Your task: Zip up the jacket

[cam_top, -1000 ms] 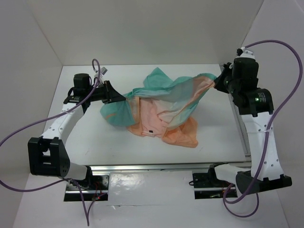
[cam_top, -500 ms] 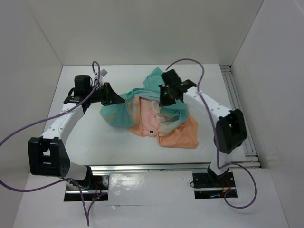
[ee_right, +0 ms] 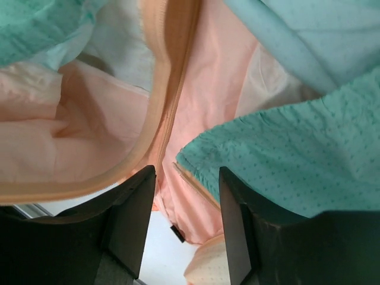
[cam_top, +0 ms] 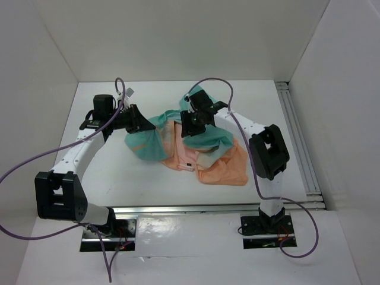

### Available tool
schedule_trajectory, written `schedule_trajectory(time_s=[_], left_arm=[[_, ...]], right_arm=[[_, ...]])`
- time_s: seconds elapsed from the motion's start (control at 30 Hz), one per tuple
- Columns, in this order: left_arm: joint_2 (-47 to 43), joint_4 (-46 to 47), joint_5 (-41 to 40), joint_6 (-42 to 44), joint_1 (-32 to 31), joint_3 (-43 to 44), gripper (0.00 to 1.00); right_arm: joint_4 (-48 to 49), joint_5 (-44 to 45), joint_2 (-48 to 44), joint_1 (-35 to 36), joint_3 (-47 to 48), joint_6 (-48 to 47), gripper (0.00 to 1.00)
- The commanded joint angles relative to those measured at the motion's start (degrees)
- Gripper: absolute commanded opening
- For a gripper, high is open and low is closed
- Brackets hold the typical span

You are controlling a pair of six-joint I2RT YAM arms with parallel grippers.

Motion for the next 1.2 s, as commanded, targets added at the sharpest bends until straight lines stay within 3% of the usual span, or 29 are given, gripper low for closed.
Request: schedule_trajectory(time_s=[0.0,0.07,0.17,0.23,0.33,0.37,0.57,0.63,0.97,1.03,1.17], left_arm=[[-0.82,0.16,-0.39,1.03,0.31,1.04,0.0],[-0.82,-0.37,-0.39,1.03,0.31,1.04,0.0],[-0.29,-0.37,-0.39,1.55,0.31,1.04,0.0],[-0.29,-0.37,-1.0,1.56,0.31,1.04,0.0],[-0.29,-0.37,-1.0,1.56,0.31,1.04,0.0],[-0.29,-0.37,-1.0,1.56,0.31,1.04,0.0],[0.23,-0.37,-1.0,1.03,0.31,1.04,0.0],[0.24,-0.37,-1.0,1.03,0.31,1.04,0.0],[0.24,-0.37,-0.48,1.03,0.31,1.04,0.0],[0.24,-0.37,-0.48,1.03,0.31,1.04,0.0],[0.24,-0.37,-0.48,1.03,0.31,1.04,0.0]], right_arm=[[0.09,-4.31,-2.2,-0.08,2.58,-8.22,0.55],[-0.45,-4.32,-4.03,-0.08,0.05,-9.64,0.55],[1.13,-4.32,-5.97,-0.08,-3.47,-12.44,0.44],[1.13,-2.31,-5.98,2.02,-4.0,-15.52,0.43],[1.13,3.41,-5.98,4.66,-3.49,-19.13,0.56],[0.61,4.64,-5.11,4.67,-3.48,-19.74,0.65],[-0.01,10.71,2.19,4.67,1.09,-21.51,0.66],[1.38,11.76,3.25,4.67,1.62,-21.51,0.61],[4.56,3.52,-1.58,2.13,-2.34,-22.03,0.56],[3.95,1.23,-1.58,1.6,-2.34,-22.74,0.62],[5.61,-0.8,-5.0,0.98,-4.35,-22.74,0.62]])
